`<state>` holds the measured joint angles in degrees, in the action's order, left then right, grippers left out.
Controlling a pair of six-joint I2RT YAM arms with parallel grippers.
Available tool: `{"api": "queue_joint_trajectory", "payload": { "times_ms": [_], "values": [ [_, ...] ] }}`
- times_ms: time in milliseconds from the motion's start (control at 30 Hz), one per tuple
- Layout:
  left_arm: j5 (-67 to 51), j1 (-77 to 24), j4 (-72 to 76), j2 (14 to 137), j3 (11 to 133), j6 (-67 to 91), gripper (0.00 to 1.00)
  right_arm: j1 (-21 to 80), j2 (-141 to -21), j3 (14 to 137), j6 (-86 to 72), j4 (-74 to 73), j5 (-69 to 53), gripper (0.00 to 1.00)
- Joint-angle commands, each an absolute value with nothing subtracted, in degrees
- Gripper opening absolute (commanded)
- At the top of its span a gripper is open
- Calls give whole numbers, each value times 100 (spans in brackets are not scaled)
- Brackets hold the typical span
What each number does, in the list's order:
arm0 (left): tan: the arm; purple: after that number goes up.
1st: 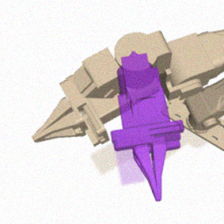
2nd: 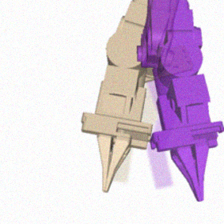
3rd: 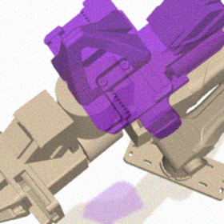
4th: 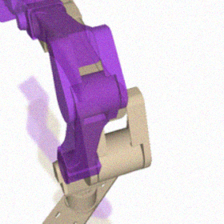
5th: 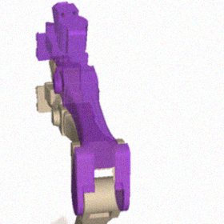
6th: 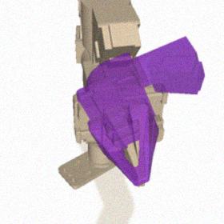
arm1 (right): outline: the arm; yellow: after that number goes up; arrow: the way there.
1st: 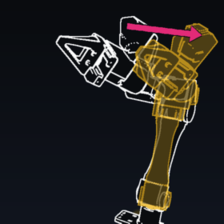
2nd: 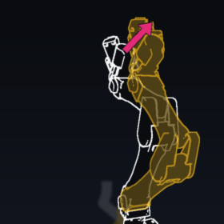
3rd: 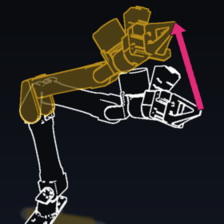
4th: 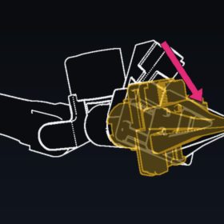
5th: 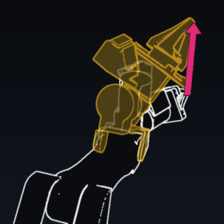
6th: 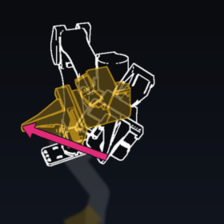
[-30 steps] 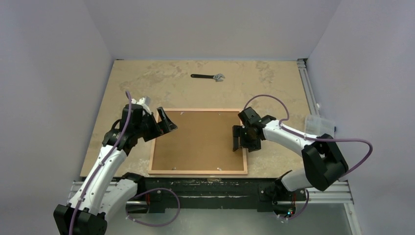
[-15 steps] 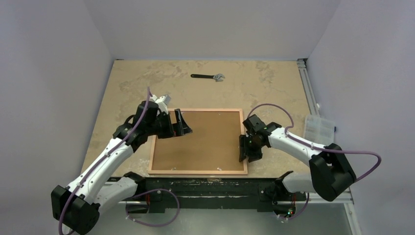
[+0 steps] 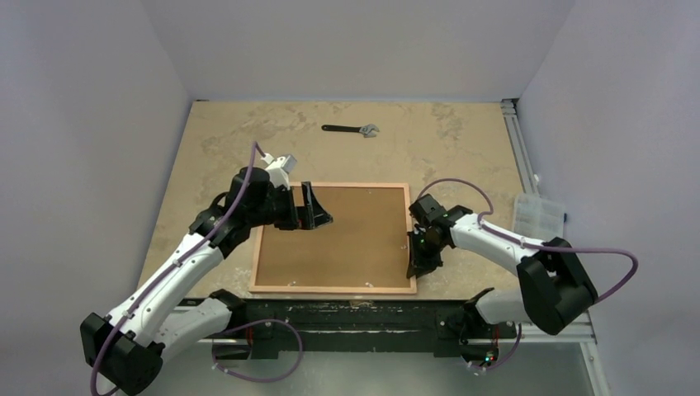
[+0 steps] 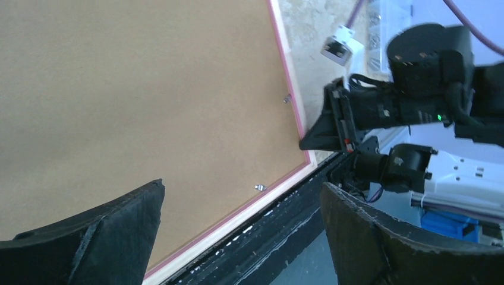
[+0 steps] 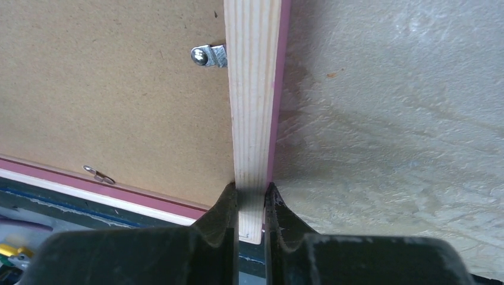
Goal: Put the photo into the frame
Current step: Turn over the photo frame at the center of the board.
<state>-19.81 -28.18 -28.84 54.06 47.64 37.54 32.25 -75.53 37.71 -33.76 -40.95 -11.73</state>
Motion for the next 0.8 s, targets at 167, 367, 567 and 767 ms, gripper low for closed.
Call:
{"api": "queue_joint_trajectory", "payload": {
  "times_ms": [167,367,567,767],
  "values": [
    [-1693,-3811,-3371,6038,6105,2820,100,3226,-8049,5178,-3207,-4350,-1256,0],
    [-890,-4710,-3582,6262,6367,2557,100,3178,-8194,5998,-3029,-4894,-1267,0],
    [581,-5974,-4041,6496,6565,2216,100,3059,-8247,6451,-2877,-5299,-1426,0],
    [2201,-7284,-4465,6638,6550,1973,98,2948,-8202,6862,-2757,-5637,-1635,0]
  ]
}}
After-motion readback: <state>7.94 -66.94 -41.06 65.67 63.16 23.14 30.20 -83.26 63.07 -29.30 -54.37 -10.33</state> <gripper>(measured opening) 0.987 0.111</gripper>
